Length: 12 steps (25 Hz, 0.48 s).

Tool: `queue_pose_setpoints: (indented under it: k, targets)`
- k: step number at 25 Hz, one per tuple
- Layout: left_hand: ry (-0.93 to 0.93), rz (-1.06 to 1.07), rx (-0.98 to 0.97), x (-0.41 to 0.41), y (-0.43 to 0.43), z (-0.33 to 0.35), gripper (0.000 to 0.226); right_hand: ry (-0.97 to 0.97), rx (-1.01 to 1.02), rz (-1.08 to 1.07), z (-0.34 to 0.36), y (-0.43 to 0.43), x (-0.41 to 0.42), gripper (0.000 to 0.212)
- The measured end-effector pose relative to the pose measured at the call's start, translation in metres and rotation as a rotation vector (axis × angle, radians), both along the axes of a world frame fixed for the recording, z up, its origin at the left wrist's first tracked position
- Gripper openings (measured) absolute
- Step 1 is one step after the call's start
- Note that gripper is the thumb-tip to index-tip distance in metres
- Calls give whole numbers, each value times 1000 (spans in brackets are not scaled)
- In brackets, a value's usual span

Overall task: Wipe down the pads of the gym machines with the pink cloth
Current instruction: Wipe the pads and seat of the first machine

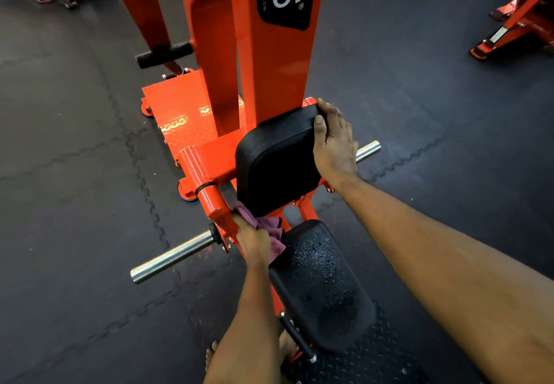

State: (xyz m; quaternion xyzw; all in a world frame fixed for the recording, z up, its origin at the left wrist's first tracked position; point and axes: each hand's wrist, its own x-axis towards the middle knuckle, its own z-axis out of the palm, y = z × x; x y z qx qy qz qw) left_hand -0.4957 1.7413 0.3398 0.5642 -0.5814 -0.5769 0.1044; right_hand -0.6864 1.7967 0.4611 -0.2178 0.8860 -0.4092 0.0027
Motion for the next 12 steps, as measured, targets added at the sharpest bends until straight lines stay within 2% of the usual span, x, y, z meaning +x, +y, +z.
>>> queue_pose_setpoints:
  k: [2, 4, 7, 10, 12]
  targets:
    - [88, -8, -133, 2, -4, 23, 71, -11, 15, 12, 2, 1, 1, 44]
    - [112, -22, -188, -2, -9, 46, 83, -51, 31, 19, 7, 1, 3, 43]
    - [131, -58, -284, -3, -16, 93, 82, -121, 40, 38, 19, 2, 8, 40]
    - [241, -147, -436, 2, -23, 134, 75, -194, 32, 96, 33, 8, 5, 42]
    - [320, -202, -530, 6, -28, 162, 66, -328, 5, 126, 44, 11, 0, 43]
